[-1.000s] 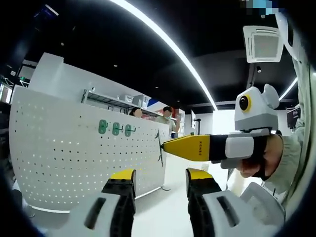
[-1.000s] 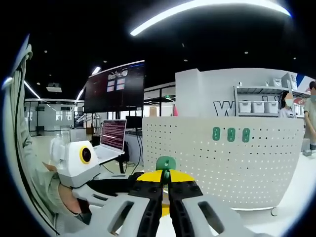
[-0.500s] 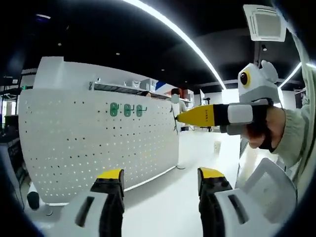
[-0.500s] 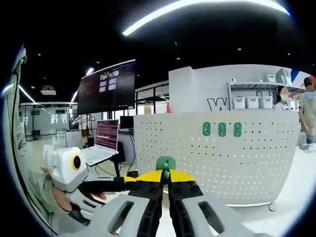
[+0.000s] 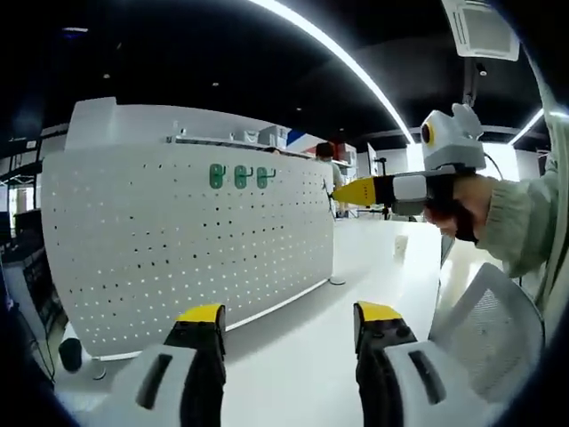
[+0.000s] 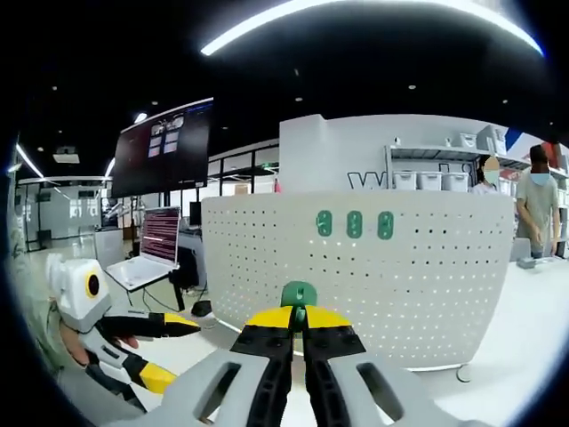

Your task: Insert the hook assembly into the mounting plate slot until the hook locks in place.

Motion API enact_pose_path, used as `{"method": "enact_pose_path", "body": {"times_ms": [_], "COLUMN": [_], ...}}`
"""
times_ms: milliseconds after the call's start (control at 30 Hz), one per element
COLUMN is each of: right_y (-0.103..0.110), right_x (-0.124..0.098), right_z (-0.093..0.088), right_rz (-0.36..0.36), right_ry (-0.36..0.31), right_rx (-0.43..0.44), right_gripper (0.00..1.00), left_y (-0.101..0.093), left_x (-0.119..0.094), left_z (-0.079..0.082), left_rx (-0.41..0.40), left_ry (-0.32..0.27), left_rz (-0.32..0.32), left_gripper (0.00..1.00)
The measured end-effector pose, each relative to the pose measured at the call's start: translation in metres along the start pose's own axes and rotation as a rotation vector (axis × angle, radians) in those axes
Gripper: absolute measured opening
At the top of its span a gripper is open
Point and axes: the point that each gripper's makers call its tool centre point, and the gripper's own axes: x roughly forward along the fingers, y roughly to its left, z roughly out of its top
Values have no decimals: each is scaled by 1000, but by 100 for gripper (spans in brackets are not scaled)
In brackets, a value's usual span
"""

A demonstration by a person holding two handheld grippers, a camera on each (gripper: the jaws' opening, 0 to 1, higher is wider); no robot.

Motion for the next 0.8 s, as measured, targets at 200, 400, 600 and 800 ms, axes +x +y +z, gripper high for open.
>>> {"method": "enact_pose_path", "body": {"times_ms": [200,400,600,800], "right_y": [-24,-44,-64,-78], "right_x": [4,10,19,27], "right_z": [8,11,16,24], "right_rz": [-55,-90,-129,-158], "right_ry": [-16,-22,-31,-51], "right_rx": [-24,-30,-34,-29], "right_gripper": [0,0,0,0], "left_y": [3,5,4,3], "left_x": [-1,-1,1,3], "left_z": [-3,-7,-5,-7], "left_rx": [3,-2,3,19], "left_ry": [7,20,18,22], "left_rz": [8,13,6,2], "left_gripper": [59,59,59,59]}}
